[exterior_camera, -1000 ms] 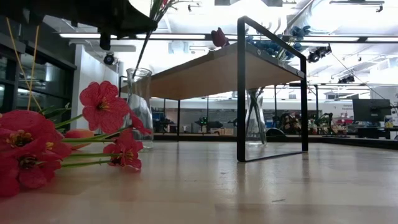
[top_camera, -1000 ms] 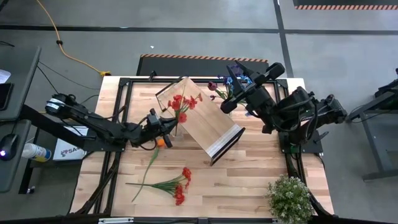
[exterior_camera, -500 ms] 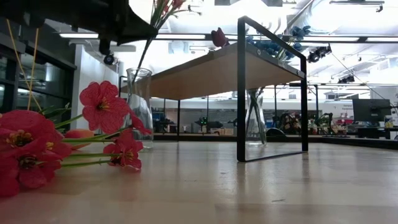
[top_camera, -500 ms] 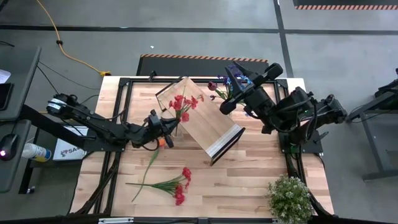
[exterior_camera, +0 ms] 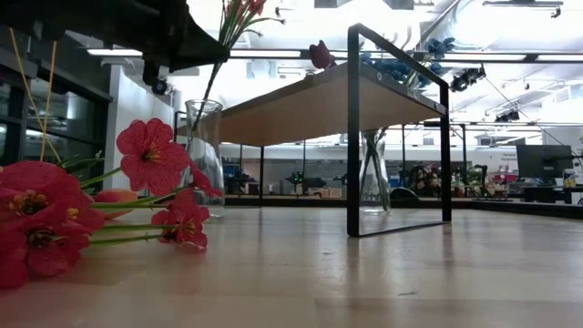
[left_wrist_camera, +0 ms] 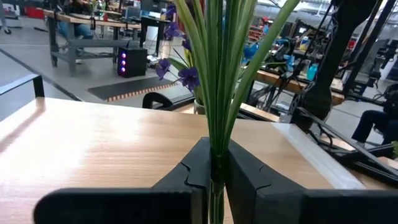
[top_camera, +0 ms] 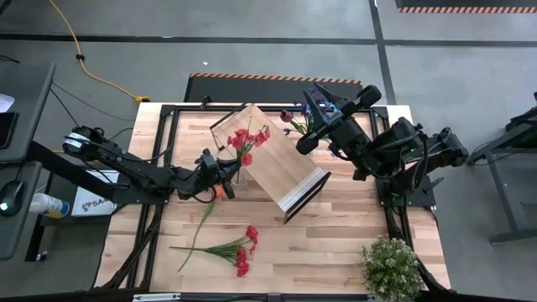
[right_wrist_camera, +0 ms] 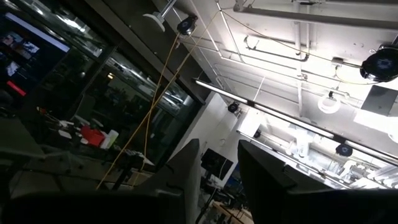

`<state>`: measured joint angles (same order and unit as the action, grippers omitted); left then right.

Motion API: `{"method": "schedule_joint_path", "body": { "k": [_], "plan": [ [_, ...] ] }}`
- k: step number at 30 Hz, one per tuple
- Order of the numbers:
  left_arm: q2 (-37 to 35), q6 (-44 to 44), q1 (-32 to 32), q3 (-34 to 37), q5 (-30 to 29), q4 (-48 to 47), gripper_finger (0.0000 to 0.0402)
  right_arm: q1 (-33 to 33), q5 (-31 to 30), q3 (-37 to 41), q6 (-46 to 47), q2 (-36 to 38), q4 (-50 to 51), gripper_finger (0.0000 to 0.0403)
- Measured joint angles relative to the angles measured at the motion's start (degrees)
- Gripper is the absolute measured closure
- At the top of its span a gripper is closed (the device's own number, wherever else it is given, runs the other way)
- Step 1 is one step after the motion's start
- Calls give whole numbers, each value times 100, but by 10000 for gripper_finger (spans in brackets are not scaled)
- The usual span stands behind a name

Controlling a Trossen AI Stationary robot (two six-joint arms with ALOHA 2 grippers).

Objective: Pick and place flowers into a vace then onto a shelf
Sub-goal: Put the top orange flowers into the bottom transparent vase

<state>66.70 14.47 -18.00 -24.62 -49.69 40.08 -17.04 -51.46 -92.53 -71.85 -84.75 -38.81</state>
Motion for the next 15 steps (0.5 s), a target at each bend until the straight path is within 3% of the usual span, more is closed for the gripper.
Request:
{"method": "schedule_joint_path", "body": {
  "k": [15],
  "plan": [
    [-4,97,0,0,291,-1,309,0,0,0,1,0,2,304]
  ]
}}
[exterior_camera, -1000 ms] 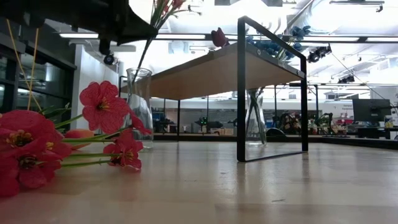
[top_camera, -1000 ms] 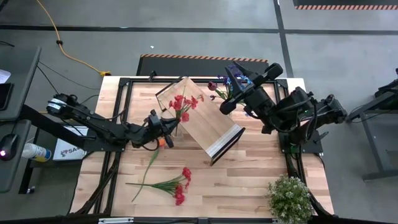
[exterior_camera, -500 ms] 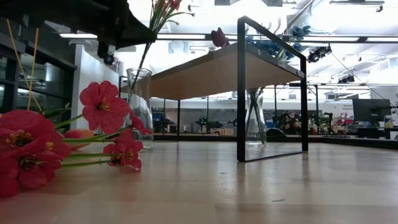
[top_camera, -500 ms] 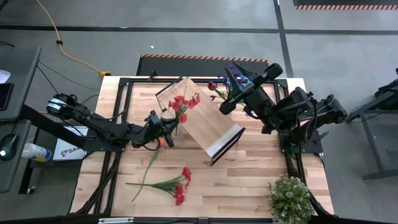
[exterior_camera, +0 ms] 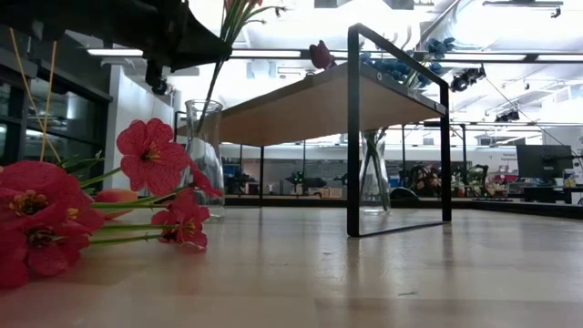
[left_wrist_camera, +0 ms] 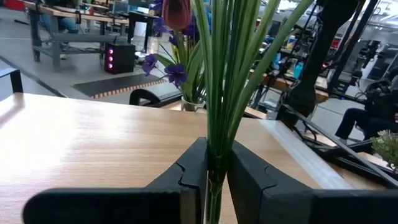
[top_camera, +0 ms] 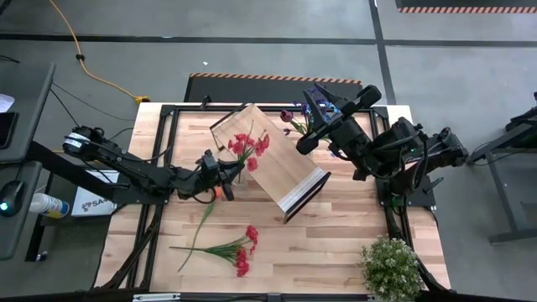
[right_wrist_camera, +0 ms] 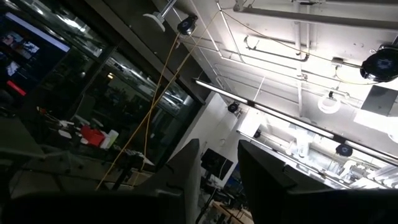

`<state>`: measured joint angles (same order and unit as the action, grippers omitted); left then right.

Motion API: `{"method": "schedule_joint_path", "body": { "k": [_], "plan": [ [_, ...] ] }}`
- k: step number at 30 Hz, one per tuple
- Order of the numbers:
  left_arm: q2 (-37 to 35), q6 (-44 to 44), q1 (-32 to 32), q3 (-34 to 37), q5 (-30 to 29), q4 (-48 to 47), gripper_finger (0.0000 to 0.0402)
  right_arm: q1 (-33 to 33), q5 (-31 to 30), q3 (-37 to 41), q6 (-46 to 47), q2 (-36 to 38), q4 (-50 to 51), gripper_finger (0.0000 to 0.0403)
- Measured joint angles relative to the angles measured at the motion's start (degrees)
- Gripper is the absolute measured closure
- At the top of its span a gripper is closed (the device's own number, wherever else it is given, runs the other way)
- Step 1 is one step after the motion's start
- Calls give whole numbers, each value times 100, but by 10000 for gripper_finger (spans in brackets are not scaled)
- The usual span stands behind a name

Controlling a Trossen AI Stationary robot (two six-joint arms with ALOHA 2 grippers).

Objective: Pick and place flowers into a vace then onto a shelf
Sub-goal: Put the top orange flowers into the bottom transparent vase

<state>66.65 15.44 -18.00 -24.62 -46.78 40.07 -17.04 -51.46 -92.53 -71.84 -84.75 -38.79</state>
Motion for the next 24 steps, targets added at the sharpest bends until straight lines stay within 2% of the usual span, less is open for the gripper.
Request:
{"method": "schedule_joint_path", "body": {
  "k": [24],
  "plan": [
    [-2,-13,-2,-2,-7,-240,309,0,0,0,-3,0,0,304]
  ]
}}
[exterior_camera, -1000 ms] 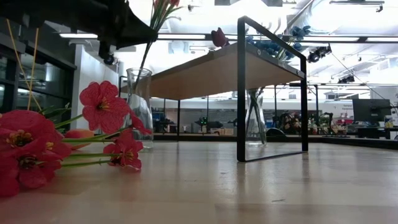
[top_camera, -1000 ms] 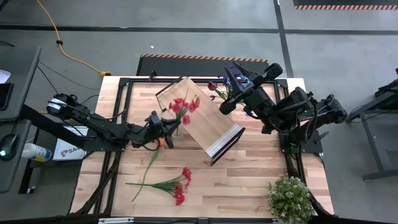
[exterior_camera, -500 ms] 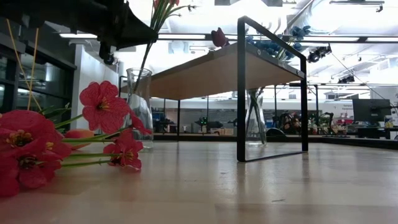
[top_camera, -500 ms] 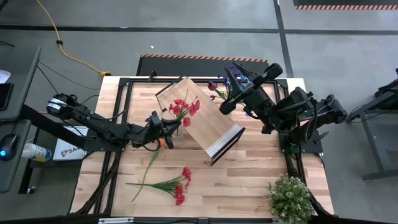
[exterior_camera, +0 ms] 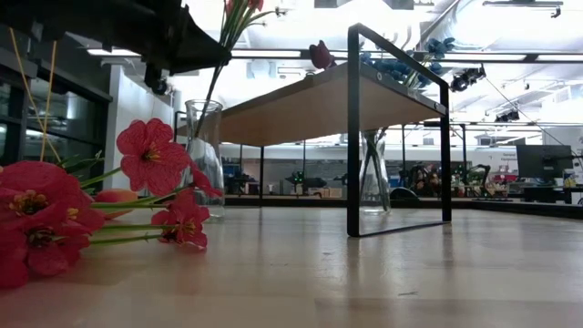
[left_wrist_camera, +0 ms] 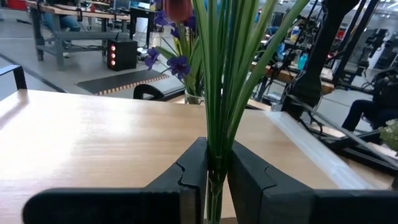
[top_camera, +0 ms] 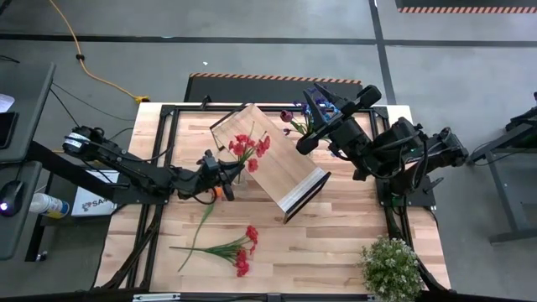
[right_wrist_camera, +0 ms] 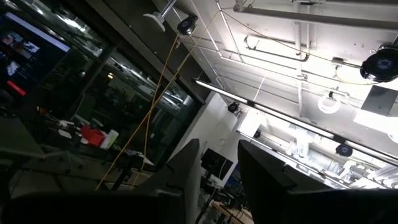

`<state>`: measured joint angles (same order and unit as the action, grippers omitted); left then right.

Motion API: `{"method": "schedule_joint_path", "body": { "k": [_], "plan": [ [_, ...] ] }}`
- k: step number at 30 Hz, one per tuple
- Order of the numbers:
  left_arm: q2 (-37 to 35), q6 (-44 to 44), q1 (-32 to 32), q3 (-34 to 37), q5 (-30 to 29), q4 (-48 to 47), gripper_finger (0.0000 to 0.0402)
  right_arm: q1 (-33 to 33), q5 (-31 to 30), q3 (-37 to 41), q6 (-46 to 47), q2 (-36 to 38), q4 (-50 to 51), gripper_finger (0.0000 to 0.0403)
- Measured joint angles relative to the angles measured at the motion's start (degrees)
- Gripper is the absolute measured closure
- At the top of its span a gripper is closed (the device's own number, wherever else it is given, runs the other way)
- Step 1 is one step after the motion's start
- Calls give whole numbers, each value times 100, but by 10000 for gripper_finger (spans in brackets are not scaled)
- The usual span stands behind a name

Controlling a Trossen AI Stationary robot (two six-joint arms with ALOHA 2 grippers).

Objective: Pick and place flowers into a vace then onto a shelf
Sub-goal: Put the top orange flowers into the bottom transparent vase

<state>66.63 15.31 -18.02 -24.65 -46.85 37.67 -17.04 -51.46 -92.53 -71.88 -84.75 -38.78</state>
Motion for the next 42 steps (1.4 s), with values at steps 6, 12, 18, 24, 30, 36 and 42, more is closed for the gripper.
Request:
{"method": "schedule_joint_path", "body": {
  "k": [6,12,18,24,30,36,42],
  "plan": [
    [0,0,0,-2,12,-31,309,1,0,-1,-2,0,2,304],
    [0,0,0,-2,23,-32,309,1,0,-2,-2,0,0,304],
    [0,4,0,-2,26,-37,309,0,0,-2,-4,0,2,304],
    [0,2,0,-2,4,-37,309,0,0,-2,-9,0,2,304],
    [0,4,0,-2,-21,-37,278,0,0,-2,-11,0,36,304],
    [0,43,0,-2,-57,-37,198,2,0,-2,-11,-2,44,304],
    [0,42,0,-2,-18,-76,142,2,0,-2,-11,-2,45,304]
  ]
}}
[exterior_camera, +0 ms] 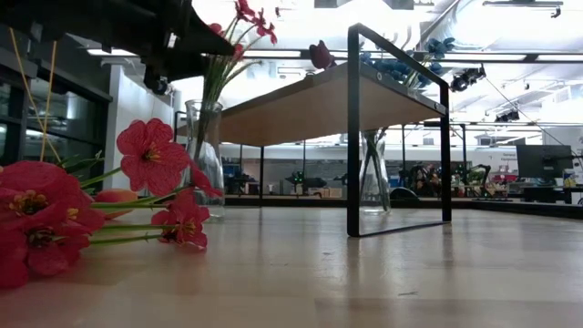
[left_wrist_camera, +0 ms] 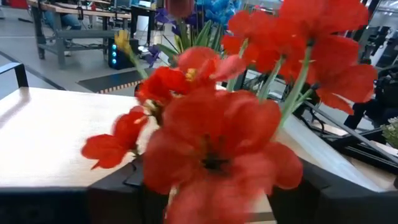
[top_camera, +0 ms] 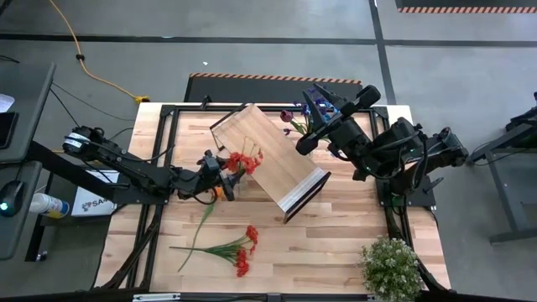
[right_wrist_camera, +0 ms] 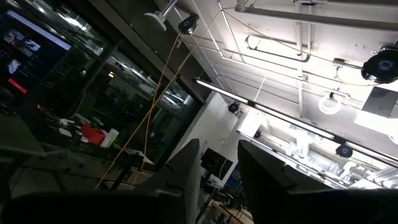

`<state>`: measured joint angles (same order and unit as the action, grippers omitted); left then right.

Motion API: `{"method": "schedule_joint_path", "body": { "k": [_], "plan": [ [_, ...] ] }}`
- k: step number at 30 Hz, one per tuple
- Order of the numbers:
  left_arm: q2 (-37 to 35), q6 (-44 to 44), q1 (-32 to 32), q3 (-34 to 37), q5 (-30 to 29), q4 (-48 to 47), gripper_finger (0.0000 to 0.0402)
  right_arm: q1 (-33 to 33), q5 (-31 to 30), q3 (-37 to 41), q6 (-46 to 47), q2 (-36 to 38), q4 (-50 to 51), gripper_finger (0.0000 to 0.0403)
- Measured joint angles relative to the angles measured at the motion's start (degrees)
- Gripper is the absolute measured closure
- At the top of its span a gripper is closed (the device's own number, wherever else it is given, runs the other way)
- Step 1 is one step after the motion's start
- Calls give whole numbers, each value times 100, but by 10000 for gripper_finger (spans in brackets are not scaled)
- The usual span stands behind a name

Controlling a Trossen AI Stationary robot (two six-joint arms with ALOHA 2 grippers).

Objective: Pick and place flowers into a vace then onto a shelf
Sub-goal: Put the top orange flowers into the bottom transparent vase

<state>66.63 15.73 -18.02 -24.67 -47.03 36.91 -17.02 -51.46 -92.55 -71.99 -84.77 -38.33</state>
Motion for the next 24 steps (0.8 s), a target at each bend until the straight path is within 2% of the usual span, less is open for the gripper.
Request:
{"method": "schedule_joint_path", "body": {
  "k": [8,11,15,24],
  "plan": [
    [0,1,0,0,17,-181,108,0,0,0,0,0,-2,304],
    [-19,1,0,0,226,-377,102,-2,0,0,-2,0,0,304],
    [-58,4,-2,-6,408,-614,96,0,-3,0,-4,0,-2,304],
    [-164,77,-2,-4,385,-975,98,0,-81,0,-48,0,7,304]
  ]
}}
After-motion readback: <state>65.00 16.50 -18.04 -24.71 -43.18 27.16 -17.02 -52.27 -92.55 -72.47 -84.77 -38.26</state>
